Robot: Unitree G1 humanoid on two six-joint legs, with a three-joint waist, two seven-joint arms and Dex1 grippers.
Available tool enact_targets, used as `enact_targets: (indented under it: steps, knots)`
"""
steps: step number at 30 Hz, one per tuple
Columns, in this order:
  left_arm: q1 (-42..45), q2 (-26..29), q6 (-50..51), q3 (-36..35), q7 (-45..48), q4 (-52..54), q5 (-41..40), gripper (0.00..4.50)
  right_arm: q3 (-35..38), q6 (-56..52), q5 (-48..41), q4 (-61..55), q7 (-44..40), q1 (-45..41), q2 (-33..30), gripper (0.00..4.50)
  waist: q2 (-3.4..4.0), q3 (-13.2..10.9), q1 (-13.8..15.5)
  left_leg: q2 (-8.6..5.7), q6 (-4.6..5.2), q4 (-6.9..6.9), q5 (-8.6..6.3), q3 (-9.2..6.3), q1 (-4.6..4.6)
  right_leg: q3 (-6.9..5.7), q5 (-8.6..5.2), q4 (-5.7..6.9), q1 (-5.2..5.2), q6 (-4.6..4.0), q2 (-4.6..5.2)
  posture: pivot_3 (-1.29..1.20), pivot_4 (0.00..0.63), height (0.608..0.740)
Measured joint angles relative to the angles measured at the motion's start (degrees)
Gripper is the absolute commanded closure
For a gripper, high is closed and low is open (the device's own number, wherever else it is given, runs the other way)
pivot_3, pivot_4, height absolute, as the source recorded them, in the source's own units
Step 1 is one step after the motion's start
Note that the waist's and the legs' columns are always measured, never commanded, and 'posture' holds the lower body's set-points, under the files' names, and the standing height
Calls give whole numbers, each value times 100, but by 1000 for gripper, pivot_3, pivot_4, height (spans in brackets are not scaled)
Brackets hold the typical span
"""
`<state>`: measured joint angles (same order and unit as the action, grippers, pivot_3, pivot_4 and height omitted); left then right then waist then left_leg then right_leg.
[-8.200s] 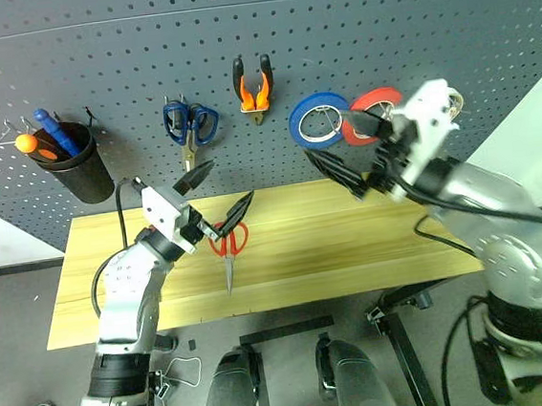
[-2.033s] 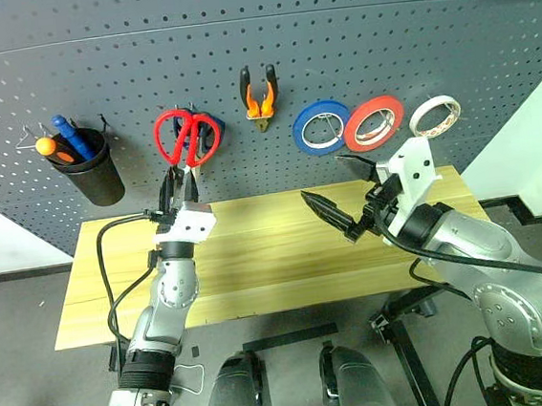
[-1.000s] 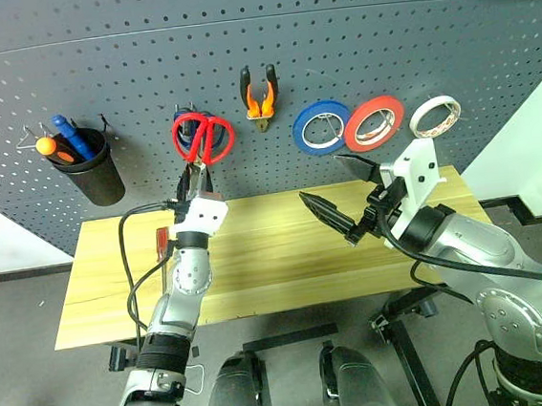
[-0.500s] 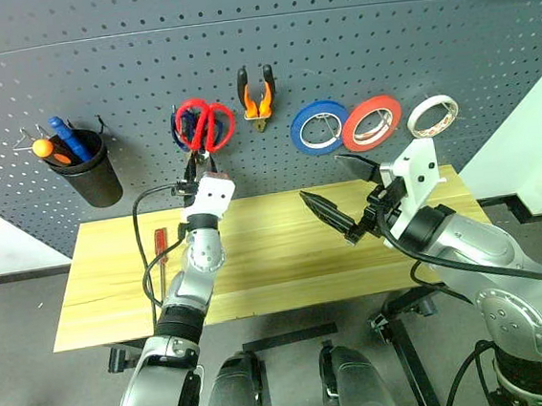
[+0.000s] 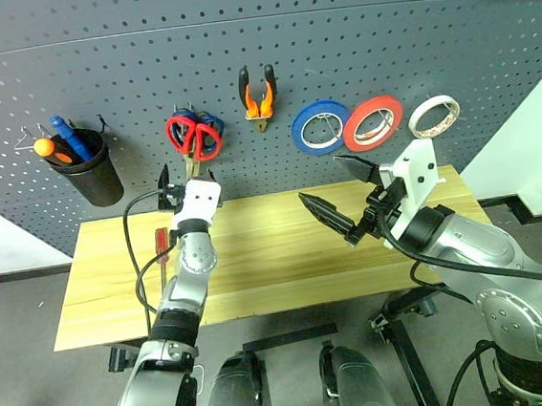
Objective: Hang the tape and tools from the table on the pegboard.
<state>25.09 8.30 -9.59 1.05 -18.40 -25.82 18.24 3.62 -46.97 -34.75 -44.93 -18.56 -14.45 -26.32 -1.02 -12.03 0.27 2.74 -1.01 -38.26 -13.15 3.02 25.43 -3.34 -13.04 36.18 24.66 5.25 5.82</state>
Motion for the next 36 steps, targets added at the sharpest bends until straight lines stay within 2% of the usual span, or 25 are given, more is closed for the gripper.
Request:
enact_targets:
  steps: [3, 9, 12, 14, 17, 24, 36]
  knots:
    - [-506, 5, 544, -104, 437, 601, -323, 109, -4, -1, -16, 0, -15, 5, -21, 0, 0, -1, -7, 2, 0, 1, 0, -2, -1, 0, 0, 1, 1, -1, 0, -24, 195, 716]
    - [-1001, 305, 2791, -732, 1602, 2188, -1378, 109, -8, -2, -39, 0, -62, 57, -44, 0, 2, -3, 19, 4, 0, 0, 0, -6, -3, 0, -14, 0, 0, -26, 0, -9, 215, 716]
    - [-762, 676, 3882, -1135, 2175, 2113, -1953, 109, -6, -10, -49, -2, -88, 97, -67, 0, 3, -8, 31, 2, -1, 1, 0, -7, -4, 0, -16, -1, 0, -28, -1, -9, 223, 716]
    - [-455, 982, 4443, -1347, 2423, 1729, -2190, 109, -12, -19, -62, -4, -93, 116, -69, 0, 0, -14, 37, 1, -1, 1, 0, -9, -3, 0, -16, -3, 2, -28, -3, -10, 231, 716]
    - [-87, 1158, 5122, -1662, 2612, 1246, -2515, 109, -11, -48, -137, -17, -90, 208, -76, 0, 0, -22, 38, 0, 0, 5, -1, -9, -1, 1, -17, -8, 0, -25, 0, -14, 238, 716]
    - [12, 1190, 5950, -1630, 2980, 739, -2834, 109, -14, -175, -269, -163, -15, 360, -119, 0, -24, -82, 31, 4, 0, 12, -1, -18, -1, 3, -18, -8, 7, -24, 1, -28, 247, 716]
    - [408, 1331, 5551, -1527, 3034, -82, -2860, 109, -9, -294, -444, -219, 121, 429, -207, 0, -37, -136, 35, 11, -2, 20, -2, -20, 7, 7, -25, -17, 18, -38, 14, -42, 260, 716]
